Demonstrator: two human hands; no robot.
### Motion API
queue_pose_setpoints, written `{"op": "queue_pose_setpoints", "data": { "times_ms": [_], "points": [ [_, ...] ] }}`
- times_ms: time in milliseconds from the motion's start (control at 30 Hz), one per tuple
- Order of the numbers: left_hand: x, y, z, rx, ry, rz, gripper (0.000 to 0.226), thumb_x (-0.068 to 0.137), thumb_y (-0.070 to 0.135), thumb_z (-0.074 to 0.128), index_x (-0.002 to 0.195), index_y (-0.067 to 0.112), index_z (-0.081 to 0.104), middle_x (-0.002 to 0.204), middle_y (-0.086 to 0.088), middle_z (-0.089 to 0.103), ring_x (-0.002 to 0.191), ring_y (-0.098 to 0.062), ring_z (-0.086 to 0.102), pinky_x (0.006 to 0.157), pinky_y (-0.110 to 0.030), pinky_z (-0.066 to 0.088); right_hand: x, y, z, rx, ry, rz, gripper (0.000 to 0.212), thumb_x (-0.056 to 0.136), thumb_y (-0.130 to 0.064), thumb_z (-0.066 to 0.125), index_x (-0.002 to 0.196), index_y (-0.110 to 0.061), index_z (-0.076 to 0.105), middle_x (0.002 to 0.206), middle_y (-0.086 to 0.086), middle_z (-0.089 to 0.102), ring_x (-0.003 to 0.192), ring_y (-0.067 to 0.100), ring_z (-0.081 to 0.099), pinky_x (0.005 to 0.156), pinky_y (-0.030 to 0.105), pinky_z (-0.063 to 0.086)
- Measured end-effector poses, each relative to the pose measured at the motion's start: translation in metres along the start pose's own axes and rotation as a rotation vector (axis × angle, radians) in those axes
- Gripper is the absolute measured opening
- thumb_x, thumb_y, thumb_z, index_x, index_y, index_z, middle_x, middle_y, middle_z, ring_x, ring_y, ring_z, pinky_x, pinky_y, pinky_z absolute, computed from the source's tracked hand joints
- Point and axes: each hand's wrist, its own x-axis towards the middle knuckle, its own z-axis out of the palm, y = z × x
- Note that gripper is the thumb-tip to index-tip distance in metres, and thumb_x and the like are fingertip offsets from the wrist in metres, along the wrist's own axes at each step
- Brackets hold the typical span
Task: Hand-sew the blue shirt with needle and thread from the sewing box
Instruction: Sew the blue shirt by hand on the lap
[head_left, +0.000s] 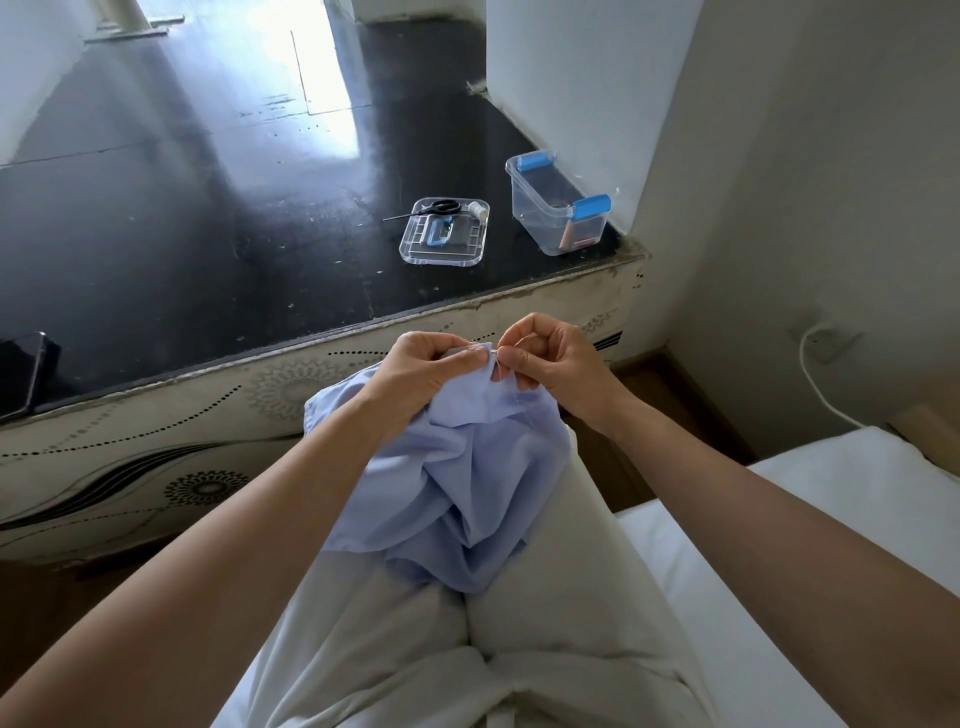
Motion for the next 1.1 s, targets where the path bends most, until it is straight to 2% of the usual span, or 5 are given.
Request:
{"op": "queue_pose_setpoints", "data": {
  "times_ms": [367,633,800,967,1100],
  "points": [
    [-0.004,0.009,0.007,0.078,0.138,-0.033,0.021,0.085,0.029,0.075,0.082,0.009,0.074,0.074,-0.006,0.064,0.067,-0.014,0.055,0.052,-0.023,0.043,0.0,0.0,-0.002,-0.144,0.11,-0.107,0.008,0.087,-0.034,0.067,0.092,-0.029,0.062,0.094,0.0,0.068,0.086,0.025,0.065,0.075,0.041,0.06],
    [-0.004,0.013,0.01,0.107,0.154,-0.035,0.015,0.082,0.028,0.077,0.071,0.018,0.074,0.065,0.0,0.063,0.061,-0.011,0.053,0.055,-0.023,0.043,-0.001,-0.014,0.006,-0.229,0.151,-0.265,0.027,0.081,-0.066,0.059,0.085,-0.04,0.06,0.082,-0.018,0.064,0.08,0.009,0.065,0.071,0.028,0.056],
    [0.001,0.002,0.007,0.182,0.315,-0.06,0.024,0.087,0.03,0.071,0.08,0.008,0.075,0.071,-0.006,0.053,0.066,-0.018,0.044,0.055,-0.025,0.036,0.002,-0.019,0.013,-0.079,0.233,-0.347,0.018,0.098,-0.014,0.053,0.097,0.003,0.051,0.105,-0.009,0.067,0.098,0.008,0.067,0.084,0.026,0.054],
    [0.002,-0.001,0.005,0.154,0.345,-0.049,0.025,0.089,0.03,0.068,0.081,0.006,0.072,0.072,-0.007,0.047,0.063,-0.02,0.038,0.04,-0.019,0.027,-0.003,-0.029,-0.005,0.474,0.376,0.01,0.007,0.104,-0.014,0.043,0.099,-0.009,0.047,0.063,-0.003,0.058,0.057,0.01,0.057,0.061,0.025,0.056],
    [0.006,0.002,0.003,0.038,0.407,-0.058,0.018,0.086,0.025,0.071,0.07,0.017,0.073,0.069,-0.004,0.054,0.067,-0.02,0.046,0.061,-0.028,0.039,-0.006,-0.017,-0.023,0.44,0.437,0.319,0.011,0.104,-0.02,0.044,0.098,-0.013,0.05,0.054,-0.005,0.039,0.047,0.008,0.03,0.04,0.017,0.029]
  ]
}}
